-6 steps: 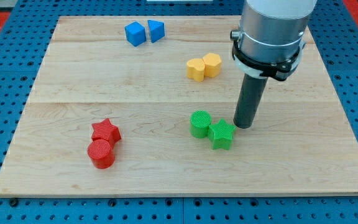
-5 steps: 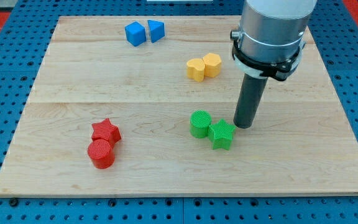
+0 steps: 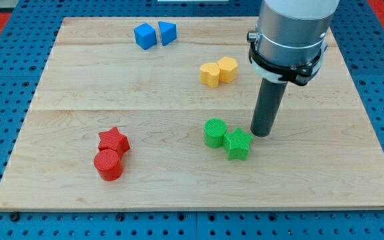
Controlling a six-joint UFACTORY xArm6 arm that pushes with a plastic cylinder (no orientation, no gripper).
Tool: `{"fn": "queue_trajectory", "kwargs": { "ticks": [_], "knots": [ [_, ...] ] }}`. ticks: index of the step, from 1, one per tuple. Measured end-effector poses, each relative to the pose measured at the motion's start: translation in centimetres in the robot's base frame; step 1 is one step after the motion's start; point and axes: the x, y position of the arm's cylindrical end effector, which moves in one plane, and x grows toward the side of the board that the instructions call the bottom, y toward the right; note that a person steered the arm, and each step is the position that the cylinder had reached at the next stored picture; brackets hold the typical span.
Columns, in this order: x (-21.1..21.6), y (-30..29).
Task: Move your arm towards up
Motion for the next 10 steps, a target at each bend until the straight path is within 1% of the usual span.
{"fn": "queue_trajectory", "kwargs": {
  "ticks": [5,6,7,8,9,10],
  "knots": [
    [-1.2,1.6],
    [-6.7,3.6],
    [-11.0,3.3],
    [-16.5,3.3],
    [-20.4,0.4],
    [-23.4,2.8]
  ]
}}
